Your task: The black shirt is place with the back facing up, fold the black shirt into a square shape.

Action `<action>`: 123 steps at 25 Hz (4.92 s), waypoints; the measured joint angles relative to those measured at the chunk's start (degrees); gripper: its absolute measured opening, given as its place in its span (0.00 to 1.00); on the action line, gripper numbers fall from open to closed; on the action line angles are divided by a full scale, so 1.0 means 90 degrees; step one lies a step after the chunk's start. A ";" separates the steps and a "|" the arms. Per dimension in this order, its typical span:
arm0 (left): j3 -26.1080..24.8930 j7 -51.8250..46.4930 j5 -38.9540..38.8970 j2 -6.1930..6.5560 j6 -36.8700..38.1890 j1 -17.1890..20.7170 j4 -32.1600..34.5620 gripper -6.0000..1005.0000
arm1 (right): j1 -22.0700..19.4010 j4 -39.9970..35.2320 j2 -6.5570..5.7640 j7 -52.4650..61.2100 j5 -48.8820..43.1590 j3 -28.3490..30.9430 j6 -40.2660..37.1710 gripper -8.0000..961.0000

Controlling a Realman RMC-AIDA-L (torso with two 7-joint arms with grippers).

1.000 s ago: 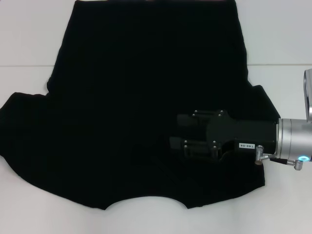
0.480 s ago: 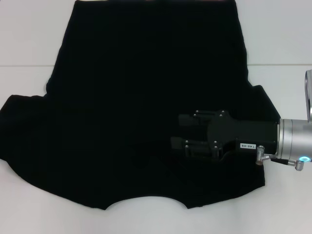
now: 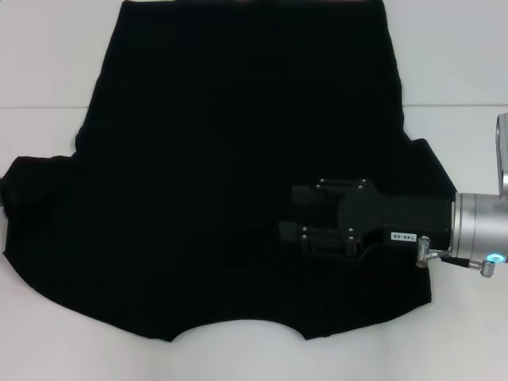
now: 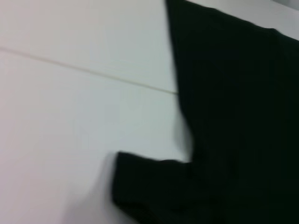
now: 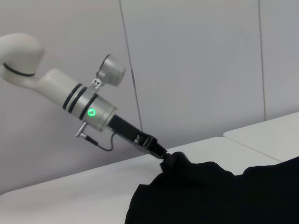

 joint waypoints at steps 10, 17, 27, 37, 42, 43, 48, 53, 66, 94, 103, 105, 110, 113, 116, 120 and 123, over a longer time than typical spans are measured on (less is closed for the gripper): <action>0.0833 0.0974 -0.0674 -0.0270 0.0881 -0.0391 -0.0042 0.03 | -0.0050 0.0000 -0.0009 0.0000 -0.0001 0.0006 -0.0023 0.71; 0.1032 0.1452 -0.0831 -0.0472 0.1092 -0.0352 -0.0197 0.04 | -0.0070 0.0000 -0.0009 -0.0007 0.0000 0.0075 -0.0048 0.71; 0.1083 0.1534 -0.1186 -0.0486 0.1180 -0.0510 -0.0526 0.06 | -0.0041 -0.0095 -0.0051 0.0120 0.0010 0.0343 -0.0072 0.71; 0.1083 0.3743 -0.3305 -0.0426 0.3327 -0.0361 -0.1315 0.40 | -0.0151 -0.0626 -0.0596 0.3055 -0.0146 0.0761 0.0529 0.71; 0.1309 0.5242 -0.3313 -0.0531 0.3581 -0.0340 -0.1663 0.61 | -0.0144 -0.0708 -0.1046 0.4942 -0.0876 0.0773 0.1093 0.71; 0.1457 0.5561 -0.3311 -0.0559 0.3584 -0.0303 -0.1670 0.65 | -0.0144 -0.0770 -0.1106 0.5247 -0.1053 0.0782 0.1140 0.71; 0.1813 0.6217 -0.3214 -0.0602 0.3527 -0.0231 -0.1616 0.92 | -0.0158 -0.1230 -0.1231 0.6651 -0.2100 0.0790 0.1218 0.71; 0.1978 0.6609 -0.2807 -0.0623 0.3483 -0.0249 -0.1550 0.91 | -0.0019 -0.1425 -0.1250 0.7587 -0.3224 0.0799 0.1224 0.71; 0.2349 0.6664 -0.2572 -0.0655 0.3260 -0.0279 -0.1427 0.89 | 0.0154 -0.1209 -0.1182 0.8027 -0.3879 0.0759 0.1662 0.69; 0.2298 0.6673 -0.2590 -0.0654 0.3044 -0.0247 -0.1438 0.86 | 0.0463 -0.0521 -0.0773 0.7764 -0.4110 0.0585 0.2650 0.26; 0.2301 0.6673 -0.2630 -0.0655 0.3044 -0.0247 -0.1443 0.86 | 0.0320 -0.0602 -0.0803 0.7507 -0.4078 0.0764 0.2665 0.06; 0.2297 0.6667 -0.2631 -0.0654 0.3060 -0.0245 -0.1451 0.85 | 0.0251 -0.0639 -0.0834 0.7405 -0.4076 0.0875 0.2671 0.03; 0.2290 0.6624 -0.2653 -0.0662 0.3086 -0.0241 -0.1467 0.85 | -0.0007 -0.0915 -0.0856 0.7188 -0.4068 0.1211 0.2678 0.02; 0.2290 0.6616 -0.2670 -0.0664 0.3089 -0.0234 -0.1474 0.85 | -0.0131 -0.1003 -0.0859 0.7026 -0.4062 0.1465 0.2685 0.02; 0.2290 0.6614 -0.2672 -0.0664 0.3091 -0.0230 -0.1477 0.84 | -0.0165 -0.1006 -0.0856 0.6812 -0.4056 0.1756 0.2690 0.02; 0.2290 0.6610 -0.2672 -0.0664 0.3101 -0.0230 -0.1478 0.84 | -0.0172 -0.1005 -0.0814 0.6631 -0.4053 0.1972 0.2718 0.02; 0.2290 0.6604 -0.2672 -0.0665 0.3103 -0.0231 -0.1478 0.84 | -0.0162 -0.0999 -0.0792 0.6611 -0.4053 0.1983 0.2786 0.02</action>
